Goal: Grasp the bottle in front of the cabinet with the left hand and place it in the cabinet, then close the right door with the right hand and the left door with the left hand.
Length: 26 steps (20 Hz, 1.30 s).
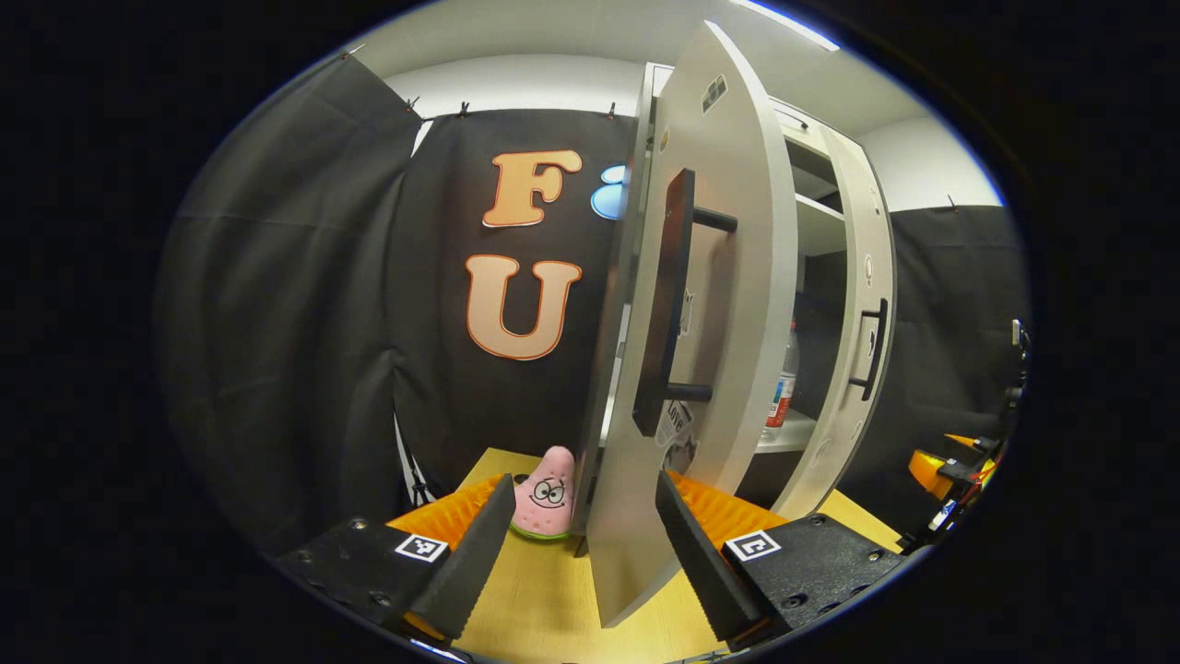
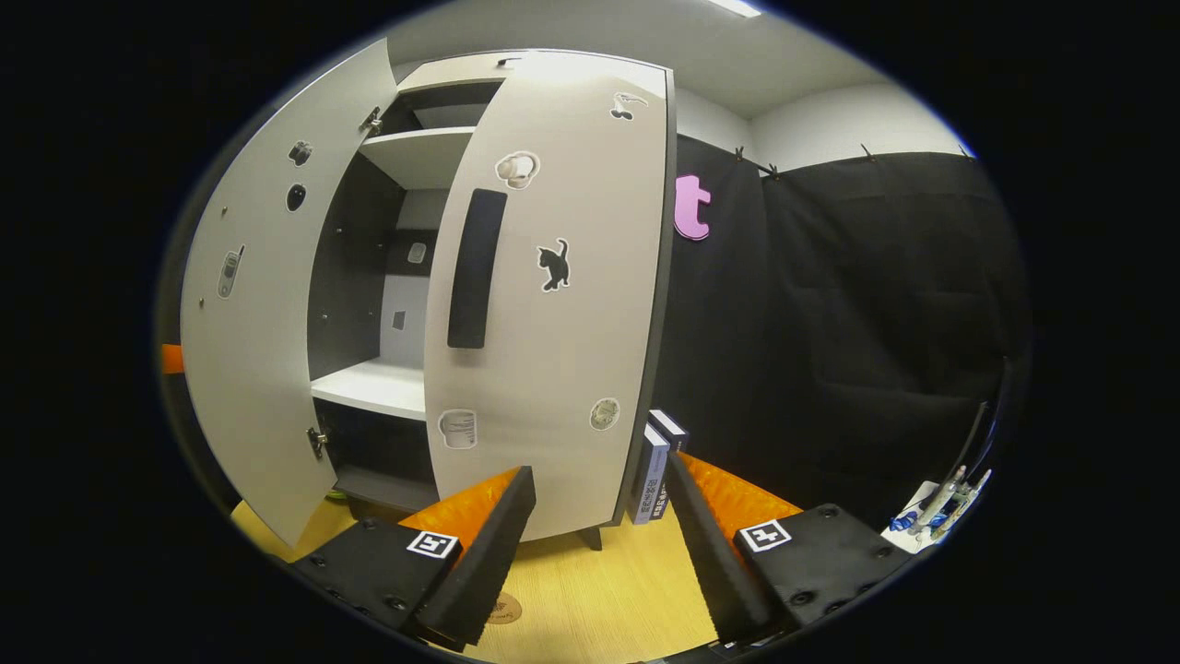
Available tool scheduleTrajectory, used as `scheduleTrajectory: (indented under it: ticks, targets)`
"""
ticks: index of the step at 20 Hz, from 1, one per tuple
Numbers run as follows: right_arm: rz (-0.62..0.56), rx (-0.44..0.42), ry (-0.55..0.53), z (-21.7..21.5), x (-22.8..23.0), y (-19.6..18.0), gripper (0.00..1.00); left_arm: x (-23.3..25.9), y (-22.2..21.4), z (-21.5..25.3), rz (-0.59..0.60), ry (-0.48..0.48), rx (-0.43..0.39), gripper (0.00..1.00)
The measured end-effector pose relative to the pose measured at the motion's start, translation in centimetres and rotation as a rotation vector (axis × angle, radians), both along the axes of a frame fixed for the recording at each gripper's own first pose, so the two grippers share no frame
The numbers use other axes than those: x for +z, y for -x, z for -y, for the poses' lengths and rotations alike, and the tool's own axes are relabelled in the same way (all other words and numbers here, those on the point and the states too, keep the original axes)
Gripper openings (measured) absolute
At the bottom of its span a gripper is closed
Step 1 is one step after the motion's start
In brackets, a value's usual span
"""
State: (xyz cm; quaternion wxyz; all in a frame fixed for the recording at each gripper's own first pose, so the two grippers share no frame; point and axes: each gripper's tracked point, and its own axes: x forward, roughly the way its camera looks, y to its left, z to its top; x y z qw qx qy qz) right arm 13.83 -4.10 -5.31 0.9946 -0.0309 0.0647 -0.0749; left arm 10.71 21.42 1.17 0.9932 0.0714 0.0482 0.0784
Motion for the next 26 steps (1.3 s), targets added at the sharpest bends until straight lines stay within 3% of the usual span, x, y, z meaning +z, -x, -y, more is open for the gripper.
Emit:
scheduleTrajectory:
  ticks: [13,18,23,24,26]
  targets:
    - [0.021,-0.018,-0.029,5.2,1.2,2.6,0.95,-2.1,-2.4,5.7,-0.033,0.041,-0.064,0.95]
    - [0.037,0.024,-0.02,6.7,2.0,1.6,0.95,-2.5,-3.5,7.2,-0.031,0.04,-0.041,0.92]
    - [0.049,0.084,-0.019,8.1,3.3,0.9,0.95,-2.8,-4.6,7.6,-0.024,0.014,0.009,0.97]
    - [0.059,0.09,-0.022,8.5,3.7,0.8,0.95,-2.8,-4.8,7.7,-0.019,0.01,0.018,0.92]
    - [0.072,0.102,-0.023,9.2,4.3,0.8,0.95,-2.8,-5.3,7.9,-0.014,0.009,0.035,0.94]
